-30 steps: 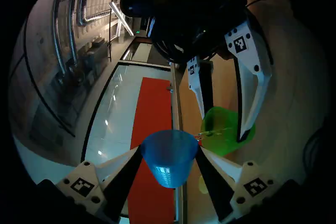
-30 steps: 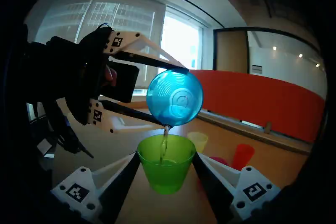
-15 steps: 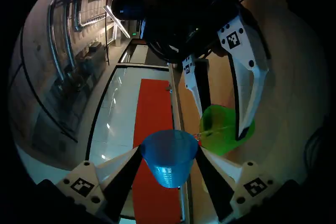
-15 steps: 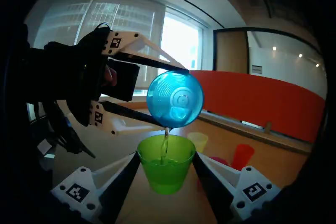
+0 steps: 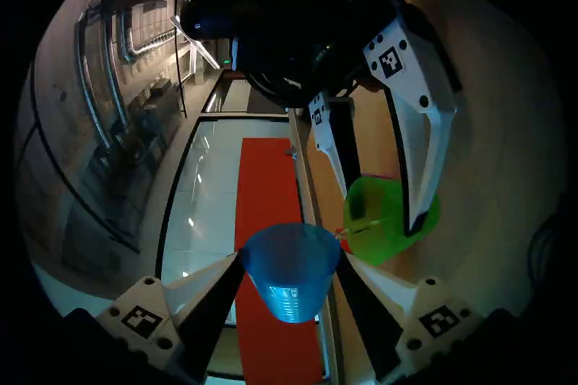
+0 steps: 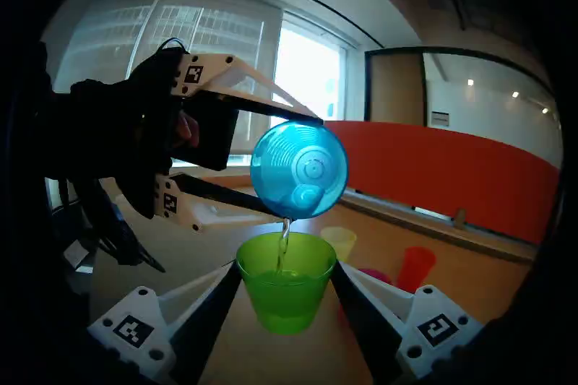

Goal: Pour water

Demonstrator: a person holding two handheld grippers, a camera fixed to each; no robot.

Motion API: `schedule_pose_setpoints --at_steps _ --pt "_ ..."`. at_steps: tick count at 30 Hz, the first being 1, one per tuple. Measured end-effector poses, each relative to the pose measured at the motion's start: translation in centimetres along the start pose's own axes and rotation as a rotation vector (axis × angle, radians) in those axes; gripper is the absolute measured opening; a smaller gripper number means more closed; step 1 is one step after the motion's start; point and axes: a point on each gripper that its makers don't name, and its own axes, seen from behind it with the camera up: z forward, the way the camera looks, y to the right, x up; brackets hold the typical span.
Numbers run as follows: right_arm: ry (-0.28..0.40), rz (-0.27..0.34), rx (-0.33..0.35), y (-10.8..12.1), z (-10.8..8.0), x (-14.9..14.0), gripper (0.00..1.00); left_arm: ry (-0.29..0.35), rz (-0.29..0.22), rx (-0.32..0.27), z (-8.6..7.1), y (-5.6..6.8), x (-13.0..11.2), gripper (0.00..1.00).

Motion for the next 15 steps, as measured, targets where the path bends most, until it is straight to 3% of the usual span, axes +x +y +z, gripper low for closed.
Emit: schedule_pose_setpoints --at_steps 15 --pt "0.001 0.003 -0.002 0.13 0.00 -0.04 0.91 0.003 0.065 0.021 0.26 -0.57 -0.02 0.88"
